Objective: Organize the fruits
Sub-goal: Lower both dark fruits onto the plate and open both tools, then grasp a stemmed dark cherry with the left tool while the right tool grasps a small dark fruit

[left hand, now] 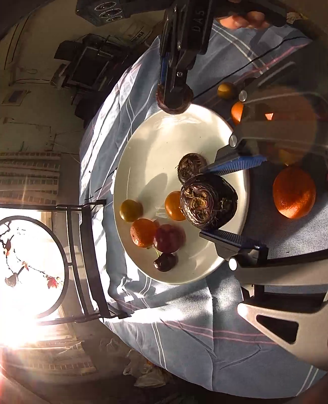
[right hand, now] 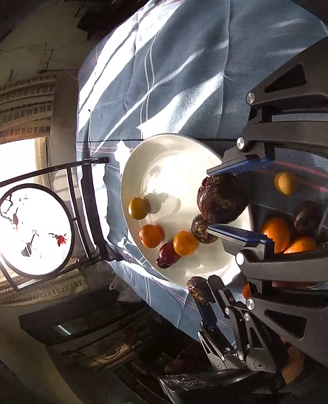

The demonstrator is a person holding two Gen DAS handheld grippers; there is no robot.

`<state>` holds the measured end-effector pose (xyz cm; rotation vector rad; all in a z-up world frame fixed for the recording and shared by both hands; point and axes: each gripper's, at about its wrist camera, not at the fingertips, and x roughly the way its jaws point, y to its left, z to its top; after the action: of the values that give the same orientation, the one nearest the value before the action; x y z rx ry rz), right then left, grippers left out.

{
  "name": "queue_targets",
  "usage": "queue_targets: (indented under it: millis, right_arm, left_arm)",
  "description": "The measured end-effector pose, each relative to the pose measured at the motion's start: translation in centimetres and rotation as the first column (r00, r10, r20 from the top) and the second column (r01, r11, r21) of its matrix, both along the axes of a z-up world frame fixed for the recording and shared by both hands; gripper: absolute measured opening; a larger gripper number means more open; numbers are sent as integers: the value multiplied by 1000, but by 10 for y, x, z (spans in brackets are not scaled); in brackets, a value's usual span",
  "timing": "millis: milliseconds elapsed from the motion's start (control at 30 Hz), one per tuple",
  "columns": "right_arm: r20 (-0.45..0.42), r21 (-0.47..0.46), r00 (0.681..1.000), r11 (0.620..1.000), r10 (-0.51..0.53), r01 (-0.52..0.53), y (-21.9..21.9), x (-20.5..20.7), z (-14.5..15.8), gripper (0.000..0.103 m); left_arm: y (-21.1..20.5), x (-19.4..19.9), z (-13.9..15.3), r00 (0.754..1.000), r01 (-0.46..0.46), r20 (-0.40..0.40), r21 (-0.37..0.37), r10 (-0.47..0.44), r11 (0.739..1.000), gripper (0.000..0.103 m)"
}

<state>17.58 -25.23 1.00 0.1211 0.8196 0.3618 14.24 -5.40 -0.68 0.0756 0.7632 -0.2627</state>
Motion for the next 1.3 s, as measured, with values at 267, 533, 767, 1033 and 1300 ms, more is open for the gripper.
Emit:
queue_targets:
  millis: [267,533,767,1033,1300]
  right_arm:
    - [73,-37,997,999,4,-2,-4,-33,8,51]
    - [60,2,998,1000,-16,16,-37,-100,-13,51]
    - [50,43,998,999,-30,27,-49,-133,-26,51]
    - [22,29,1000,1000,8,-8,-39,-140,-34,51]
    - [-2,44,992,991,126,-126,-4,-137,-42,50]
  left_arm:
    - [13,-38,11,999,19,30,-21,-18,1000,54]
    - [21,-118,-4,996,82,28,12,-82,997,54]
    - [22,-134,-24,997,76,-17,19,-76,997,51]
    - [17,-108,-50,997,47,-66,0,-47,999,27]
    - [25,-123,-39,998,50,-28,-42,-52,998,27]
